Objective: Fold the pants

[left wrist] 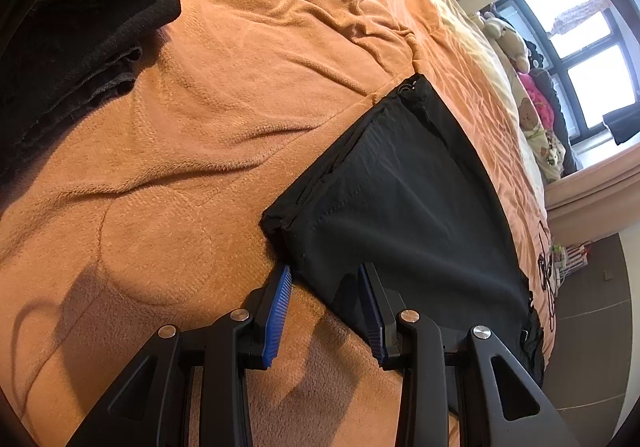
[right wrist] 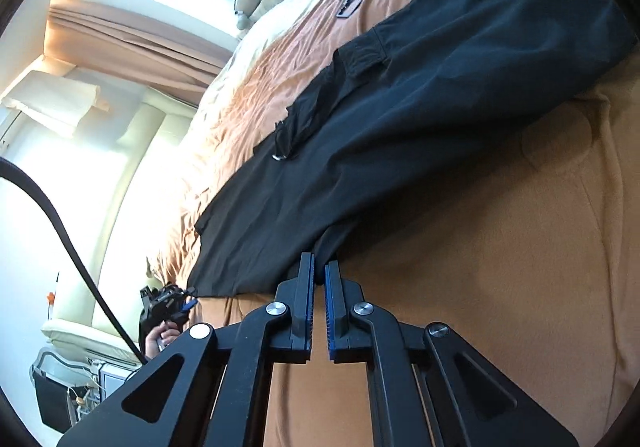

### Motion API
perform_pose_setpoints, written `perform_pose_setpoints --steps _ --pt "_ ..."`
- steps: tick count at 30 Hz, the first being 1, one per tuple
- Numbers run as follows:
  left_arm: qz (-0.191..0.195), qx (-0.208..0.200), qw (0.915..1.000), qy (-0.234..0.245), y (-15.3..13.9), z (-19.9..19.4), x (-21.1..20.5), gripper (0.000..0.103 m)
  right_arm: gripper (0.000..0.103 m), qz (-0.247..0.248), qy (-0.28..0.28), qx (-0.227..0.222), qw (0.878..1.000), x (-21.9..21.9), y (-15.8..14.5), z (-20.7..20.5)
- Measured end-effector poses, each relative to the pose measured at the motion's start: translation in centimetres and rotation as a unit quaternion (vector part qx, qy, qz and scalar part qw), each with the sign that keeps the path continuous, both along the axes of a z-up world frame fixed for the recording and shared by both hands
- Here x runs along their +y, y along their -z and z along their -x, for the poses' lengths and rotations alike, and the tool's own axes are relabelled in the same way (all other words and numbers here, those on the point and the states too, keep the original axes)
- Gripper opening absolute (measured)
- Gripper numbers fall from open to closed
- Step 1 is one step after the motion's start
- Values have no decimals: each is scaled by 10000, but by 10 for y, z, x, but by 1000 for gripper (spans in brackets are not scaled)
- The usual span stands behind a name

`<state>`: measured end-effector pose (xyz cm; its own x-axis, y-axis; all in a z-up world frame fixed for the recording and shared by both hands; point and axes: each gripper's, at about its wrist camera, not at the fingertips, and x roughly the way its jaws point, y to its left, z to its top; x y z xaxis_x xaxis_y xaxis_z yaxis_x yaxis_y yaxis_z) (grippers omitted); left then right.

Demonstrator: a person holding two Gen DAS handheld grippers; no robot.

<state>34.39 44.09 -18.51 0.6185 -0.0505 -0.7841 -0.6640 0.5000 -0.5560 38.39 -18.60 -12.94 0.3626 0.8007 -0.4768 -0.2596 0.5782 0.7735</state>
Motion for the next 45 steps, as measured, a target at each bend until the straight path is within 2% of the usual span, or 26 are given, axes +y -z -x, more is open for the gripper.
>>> perform_pose_setpoints --steps 3,5,15,23,26,28,29,30,31,32,33,36,40,45 --pt "3 15 10000 -31 0 3 1 37 2 484 78 141 9987 -1 12 2" --pt "27 5 10000 -65 0 5 3 37 2 595 103 253 9979 -5 19 3" --pt "179 -113 9994 -286 8 1 10 37 2 366 39 302 9989 -8 21 6" --pt "231 -264 9988 -345 9 -2 16 37 3 167 84 509 9985 6 44 -4" --pt "209 -416 9986 -260 3 -3 15 37 3 104 110 520 9985 10 45 -7" --pt "222 -674 9973 -181 -4 -3 14 37 4 76 72 496 9987 12 43 -6" --pt "211 -778 9966 -152 -7 -3 13 37 11 75 63 473 9988 13 41 -6" --pt "190 -839 9962 -131 -10 -2 12 37 29 63 62 424 9991 12 39 -4" --pt "151 -854 9962 -118 -13 -2 11 37 39 28 62 369 9993 11 37 -2" --pt "133 -810 9966 -118 -14 -2 11 37 54 1 74 308 9995 8 35 1" --pt "145 -768 9969 -119 -14 -3 10 37 63 41 105 254 9996 7 34 3" --pt "170 -555 9983 -48 -7 -7 6 37 69 317 211 175 9991 3 33 7" --pt "219 -429 9988 -38 4 -10 1 37 69 144 264 380 9988 2 44 8" --pt "215 -425 9987 -203 12 -14 4 37 69 62 292 328 9990 14 50 0"
